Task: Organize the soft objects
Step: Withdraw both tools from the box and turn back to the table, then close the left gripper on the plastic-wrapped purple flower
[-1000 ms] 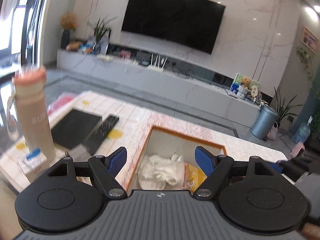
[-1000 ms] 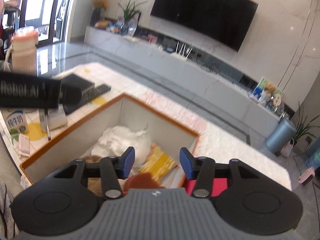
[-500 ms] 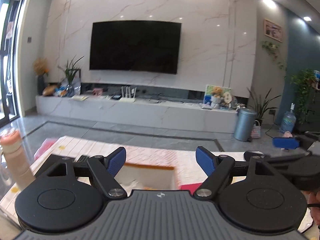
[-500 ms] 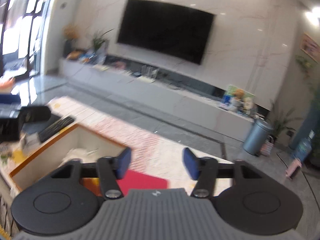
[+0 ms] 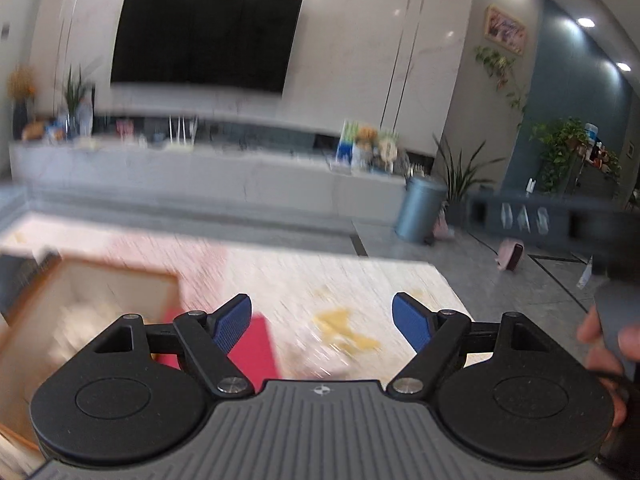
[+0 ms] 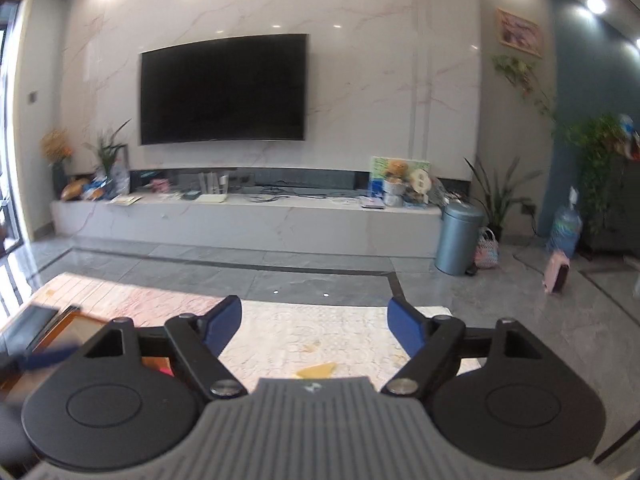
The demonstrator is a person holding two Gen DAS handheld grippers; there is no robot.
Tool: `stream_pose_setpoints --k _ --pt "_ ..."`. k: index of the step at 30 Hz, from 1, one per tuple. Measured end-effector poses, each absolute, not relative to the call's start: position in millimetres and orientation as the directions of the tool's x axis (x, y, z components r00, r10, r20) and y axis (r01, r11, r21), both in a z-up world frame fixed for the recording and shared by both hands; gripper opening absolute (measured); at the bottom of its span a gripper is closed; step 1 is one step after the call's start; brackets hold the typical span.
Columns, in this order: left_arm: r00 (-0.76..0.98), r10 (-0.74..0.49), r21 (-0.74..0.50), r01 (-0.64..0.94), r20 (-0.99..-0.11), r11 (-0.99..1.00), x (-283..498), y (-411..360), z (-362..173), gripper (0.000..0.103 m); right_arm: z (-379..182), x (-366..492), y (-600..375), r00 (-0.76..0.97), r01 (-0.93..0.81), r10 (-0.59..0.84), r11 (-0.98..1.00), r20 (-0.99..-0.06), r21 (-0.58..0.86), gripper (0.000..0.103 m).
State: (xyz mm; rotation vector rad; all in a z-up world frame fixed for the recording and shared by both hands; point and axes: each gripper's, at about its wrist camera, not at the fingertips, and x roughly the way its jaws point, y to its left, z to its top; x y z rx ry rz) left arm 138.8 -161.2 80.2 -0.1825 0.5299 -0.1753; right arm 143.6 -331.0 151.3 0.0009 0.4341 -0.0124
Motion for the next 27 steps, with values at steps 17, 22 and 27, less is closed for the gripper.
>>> stream_pose_setpoints --k 17,22,27 --pt "0.807 0.100 0.005 -0.119 -0.582 0.993 220.7 -273.1 -44.4 0.094 11.9 213.3 -450.6 0.743 0.230 -0.028 0.949 -0.669 0.216 0.091" --pt "0.770 0.143 0.080 -0.119 -0.622 0.990 239.7 -283.3 -85.3 0.094 -19.3 225.6 -463.4 0.728 0.256 0.037 0.912 -0.685 0.321 0.091" --pt "0.758 0.223 0.159 -0.159 -0.613 0.974 245.3 -281.6 -108.1 0.094 -45.0 243.7 -450.0 0.672 0.282 -0.027 0.934 -0.740 0.221 0.091"
